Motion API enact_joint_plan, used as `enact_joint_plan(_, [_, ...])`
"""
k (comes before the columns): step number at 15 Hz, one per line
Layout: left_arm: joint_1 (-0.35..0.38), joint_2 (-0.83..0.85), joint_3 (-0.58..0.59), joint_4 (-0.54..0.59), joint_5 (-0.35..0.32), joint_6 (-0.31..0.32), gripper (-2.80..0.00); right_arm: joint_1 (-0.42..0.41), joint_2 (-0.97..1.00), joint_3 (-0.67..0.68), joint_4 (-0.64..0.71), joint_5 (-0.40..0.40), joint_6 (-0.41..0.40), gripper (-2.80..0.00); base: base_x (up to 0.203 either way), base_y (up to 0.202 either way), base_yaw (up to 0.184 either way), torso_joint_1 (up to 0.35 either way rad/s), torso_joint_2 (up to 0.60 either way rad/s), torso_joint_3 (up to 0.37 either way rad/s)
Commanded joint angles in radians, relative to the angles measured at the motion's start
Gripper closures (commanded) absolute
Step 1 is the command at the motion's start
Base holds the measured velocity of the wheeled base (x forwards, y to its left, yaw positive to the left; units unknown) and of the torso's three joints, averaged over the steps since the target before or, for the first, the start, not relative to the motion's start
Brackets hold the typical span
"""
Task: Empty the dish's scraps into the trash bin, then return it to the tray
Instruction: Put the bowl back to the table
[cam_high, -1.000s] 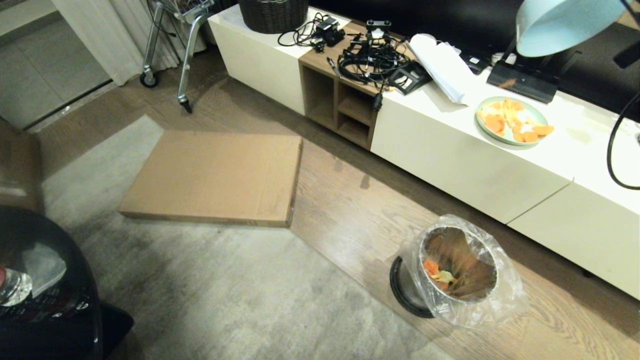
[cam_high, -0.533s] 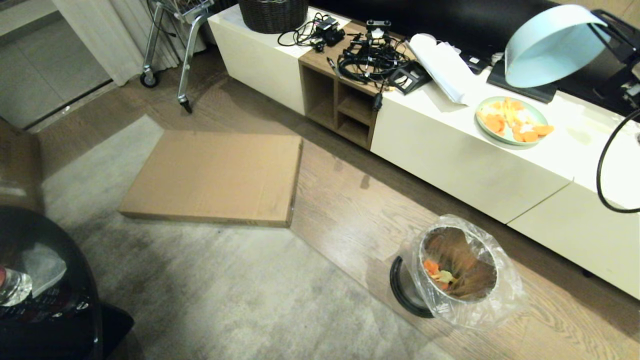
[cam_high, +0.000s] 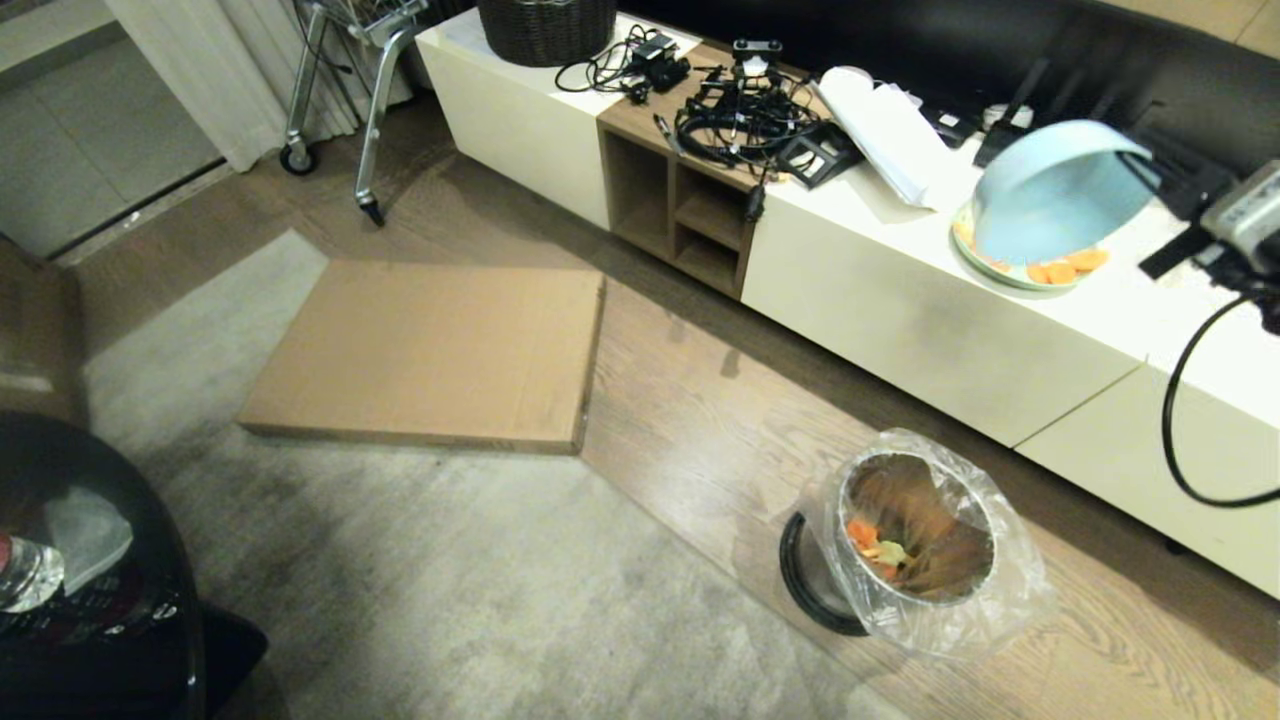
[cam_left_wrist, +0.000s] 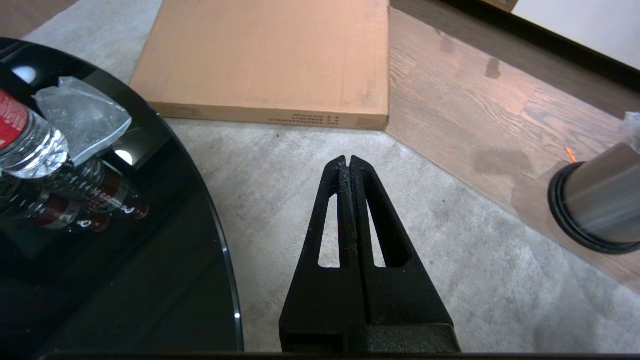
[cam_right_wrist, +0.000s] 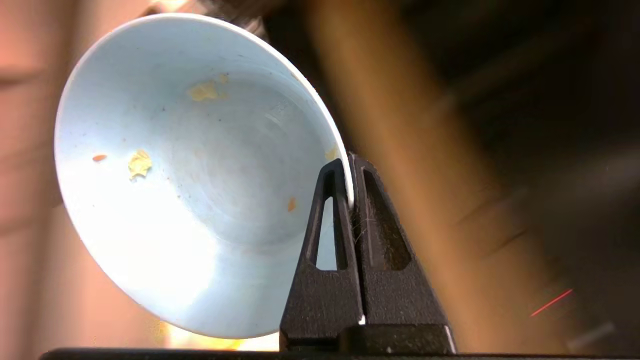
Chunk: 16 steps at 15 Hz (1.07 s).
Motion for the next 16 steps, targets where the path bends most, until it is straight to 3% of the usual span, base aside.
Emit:
enact_joint_plan(1, [0.0, 0.0, 0.0, 0.0, 0.0, 0.0, 0.0, 0.001, -0.04, 0.242, -0.037, -0.047, 0.018, 0.0, 0.0, 0.0, 0.0, 0.0, 0.0, 0.0])
enact_joint_plan(6, [0.0, 0.0, 0.0, 0.0, 0.0, 0.0, 0.0, -0.003, -0.086, 0.606, -0.038, -0.301, 0.236, 0.0, 0.0, 0.0, 0.0, 0.0, 0.0, 0.0])
enact_joint_plan(10, [0.0, 0.0, 0.0, 0.0, 0.0, 0.0, 0.0, -0.042, -0.116, 0.775, -0.001, -0.383, 0.346, 0.0, 0.0, 0.0, 0.0, 0.0, 0.0, 0.0])
enact_joint_plan(16, [0.0, 0.0, 0.0, 0.0, 0.0, 0.0, 0.0, -0.05, -0.363, 0.775, 0.441, -0.473, 0.428, 0.0, 0.0, 0.0, 0.0, 0.0, 0.0, 0.0])
